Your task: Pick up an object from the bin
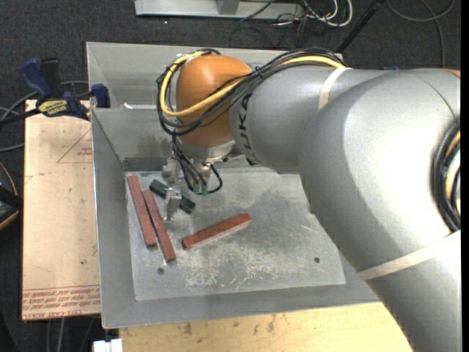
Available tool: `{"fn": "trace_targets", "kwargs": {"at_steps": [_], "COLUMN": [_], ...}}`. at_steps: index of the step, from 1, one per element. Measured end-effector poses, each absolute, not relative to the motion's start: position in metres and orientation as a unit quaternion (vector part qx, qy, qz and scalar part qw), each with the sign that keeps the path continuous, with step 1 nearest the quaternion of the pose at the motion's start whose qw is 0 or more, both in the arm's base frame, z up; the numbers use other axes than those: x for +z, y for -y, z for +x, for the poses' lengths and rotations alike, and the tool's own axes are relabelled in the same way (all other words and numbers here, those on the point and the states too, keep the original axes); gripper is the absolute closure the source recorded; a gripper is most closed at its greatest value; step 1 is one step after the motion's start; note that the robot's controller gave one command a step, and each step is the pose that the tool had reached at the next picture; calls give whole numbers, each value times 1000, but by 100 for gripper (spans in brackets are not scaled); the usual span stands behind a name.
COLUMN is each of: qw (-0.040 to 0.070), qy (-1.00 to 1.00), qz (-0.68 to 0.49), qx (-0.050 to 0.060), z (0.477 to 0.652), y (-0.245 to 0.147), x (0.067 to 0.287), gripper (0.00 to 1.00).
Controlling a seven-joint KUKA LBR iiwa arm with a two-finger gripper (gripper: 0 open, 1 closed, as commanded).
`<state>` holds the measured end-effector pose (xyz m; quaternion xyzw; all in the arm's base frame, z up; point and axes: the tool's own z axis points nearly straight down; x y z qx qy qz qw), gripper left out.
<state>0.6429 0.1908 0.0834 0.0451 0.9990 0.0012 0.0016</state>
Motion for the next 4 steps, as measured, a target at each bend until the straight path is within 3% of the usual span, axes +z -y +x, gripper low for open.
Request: {"fn": "trace_targets", "kwargs": {"at_steps": [1, 3, 4], "qw": [2, 2, 3], "qy": [-998, -998, -997], "qz": [66, 66, 75], "qx": [5, 2, 3], "z": [652, 653, 653], "y": [-184, -186, -188], "x": [75, 78, 80], "gripper": [0, 0, 100]}}
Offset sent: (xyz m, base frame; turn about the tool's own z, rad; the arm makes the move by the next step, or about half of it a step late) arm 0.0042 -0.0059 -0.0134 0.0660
